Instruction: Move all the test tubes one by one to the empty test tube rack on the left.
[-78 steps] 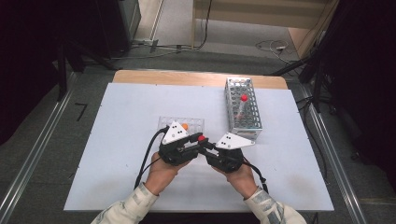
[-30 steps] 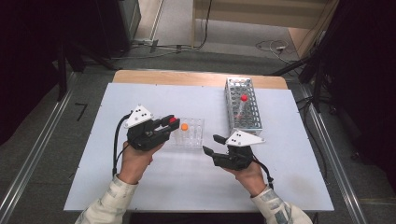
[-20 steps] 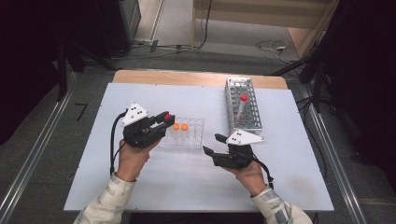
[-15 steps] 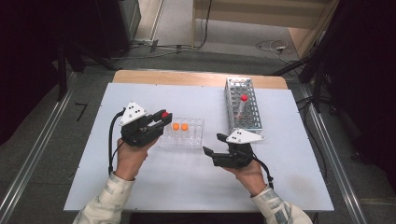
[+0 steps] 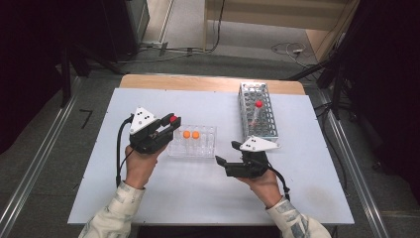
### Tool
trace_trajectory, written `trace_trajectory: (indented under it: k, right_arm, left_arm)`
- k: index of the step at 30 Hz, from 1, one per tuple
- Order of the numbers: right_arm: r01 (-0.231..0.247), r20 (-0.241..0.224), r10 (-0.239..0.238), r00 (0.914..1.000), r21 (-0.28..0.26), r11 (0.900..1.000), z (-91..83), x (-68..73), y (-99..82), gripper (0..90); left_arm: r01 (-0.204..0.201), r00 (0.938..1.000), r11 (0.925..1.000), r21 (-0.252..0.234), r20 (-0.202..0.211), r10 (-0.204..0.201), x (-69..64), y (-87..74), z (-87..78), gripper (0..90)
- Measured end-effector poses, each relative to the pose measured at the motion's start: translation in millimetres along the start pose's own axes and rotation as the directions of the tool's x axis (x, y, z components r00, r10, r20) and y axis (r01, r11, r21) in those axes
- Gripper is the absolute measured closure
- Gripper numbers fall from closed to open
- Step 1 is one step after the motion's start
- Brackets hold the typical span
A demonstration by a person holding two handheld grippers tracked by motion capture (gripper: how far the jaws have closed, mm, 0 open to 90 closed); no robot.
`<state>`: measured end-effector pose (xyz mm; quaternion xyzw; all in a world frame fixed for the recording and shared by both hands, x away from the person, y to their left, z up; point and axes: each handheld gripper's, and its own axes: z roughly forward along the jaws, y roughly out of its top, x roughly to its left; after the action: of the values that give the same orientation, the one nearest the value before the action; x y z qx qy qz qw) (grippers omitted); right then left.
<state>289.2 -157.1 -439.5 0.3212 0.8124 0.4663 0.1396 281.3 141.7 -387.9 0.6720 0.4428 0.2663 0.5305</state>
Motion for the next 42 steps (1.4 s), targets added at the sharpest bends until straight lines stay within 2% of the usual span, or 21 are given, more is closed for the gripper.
trace_trajectory:
  k: [8, 14, 21, 26, 33, 37, 40, 42]
  right_arm:
    - [-0.004, 0.004, 0.004, 1.0, -0.004, 1.0, -1.0, -0.1, 0.3, 22.3]
    - [0.012, 0.009, -0.012, 0.9999, 0.004, 0.9999, 0.0, 1.1, -0.3, 22.3]
    - [0.014, 0.014, -0.014, 0.9998, 0.009, 0.9999, 0.8, 1.6, -0.7, 22.3]
    - [0.015, 0.013, -0.015, 0.9998, 0.011, 0.9998, 1.0, 1.6, -1.0, 22.3]
    - [0.016, 0.018, -0.017, 0.9997, 0.008, 0.9998, 1.4, 1.2, -1.1, 22.3]
    - [0.019, 0.049, -0.019, 0.9986, -0.005, 0.9998, -0.9, -2.0, -0.2, 22.4]
    - [0.043, 0.127, -0.041, 0.9911, -0.019, 0.9989, -3.6, -8.2, 0.9, 23.0]
    - [0.008, 0.145, -0.003, 0.9894, -0.034, 0.9994, -5.6, -16.5, 1.8, 23.6]
  left_arm:
    - [-0.006, 0.9999, 0.9997, 0.024, -0.01, 0.006, -1.3, -9.0, 8.0, 69.3]
    - [-0.003, 0.9995, 0.999, 0.045, -0.03, 0.005, -0.8, -18.9, 12.4, 69.2]
    - [-0.012, 0.9995, 0.9965, 0.083, -0.027, 0.015, -4.3, -28.0, 19.0, 68.8]
    - [-0.005, 0.9997, 0.9964, 0.085, -0.024, 0.007, -3.7, -28.6, 19.6, 63.3]
    - [0.013, 0.9998, 0.9969, 0.077, -0.013, -0.012, -3.4, -27.6, 18.3, 60.5]
    - [0.024, 0.9994, 0.997, 0.073, -0.028, -0.022, -2.5, -27.1, 17.6, 54.4]
    - [0.03, 0.9984, 0.9973, 0.067, -0.051, -0.027, -2.1, -26.7, 17.5, 46.0]
    - [0.036, 0.9977, 0.9972, 0.065, -0.06, -0.032, -2.3, -26.6, 17.7, 41.1]
